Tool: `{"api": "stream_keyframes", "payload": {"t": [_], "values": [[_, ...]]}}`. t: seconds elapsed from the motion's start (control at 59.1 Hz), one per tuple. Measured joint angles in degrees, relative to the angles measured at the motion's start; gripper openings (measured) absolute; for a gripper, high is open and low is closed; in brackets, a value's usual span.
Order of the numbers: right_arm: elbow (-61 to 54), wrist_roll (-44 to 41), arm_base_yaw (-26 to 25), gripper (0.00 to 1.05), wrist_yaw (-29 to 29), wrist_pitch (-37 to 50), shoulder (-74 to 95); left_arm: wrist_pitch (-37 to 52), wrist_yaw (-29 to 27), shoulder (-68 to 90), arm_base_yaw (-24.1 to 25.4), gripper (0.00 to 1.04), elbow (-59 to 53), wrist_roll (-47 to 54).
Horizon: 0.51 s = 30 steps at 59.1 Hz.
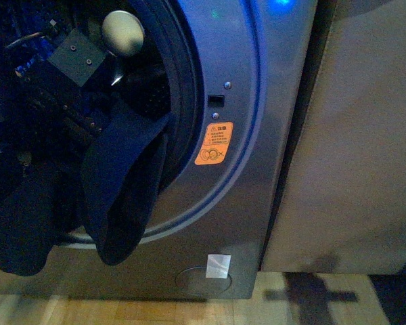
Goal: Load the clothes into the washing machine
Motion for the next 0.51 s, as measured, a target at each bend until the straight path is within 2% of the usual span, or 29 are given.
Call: {"api": "stream_keyframes", "payload": {"t": [0.135, 0.288, 0.389, 0.508], "values": [[0.0, 0.0, 0.0, 0.02, 0.0, 0.0, 0.0, -2.6, 1.7, -3.8, 0.8, 0.98, -4.6, -1.6], [0.0, 0.0, 0.0, 0.02, 0.0, 0.0, 0.0, 1.0, 4.3, -7.3, 2.1, 0.98, -9.7, -0.2], [0.0, 0.0, 0.0, 0.02, 0.0, 0.0, 0.0, -3.1, 5.1, -11.1, 2.8, 0.98, -13.6, -3.8], [0.0, 0.0, 0.0, 0.02, 0.0, 0.0, 0.0, -2.9, 7.5, -15.3, 3.0, 0.98, -17.9, -6.8]]}}
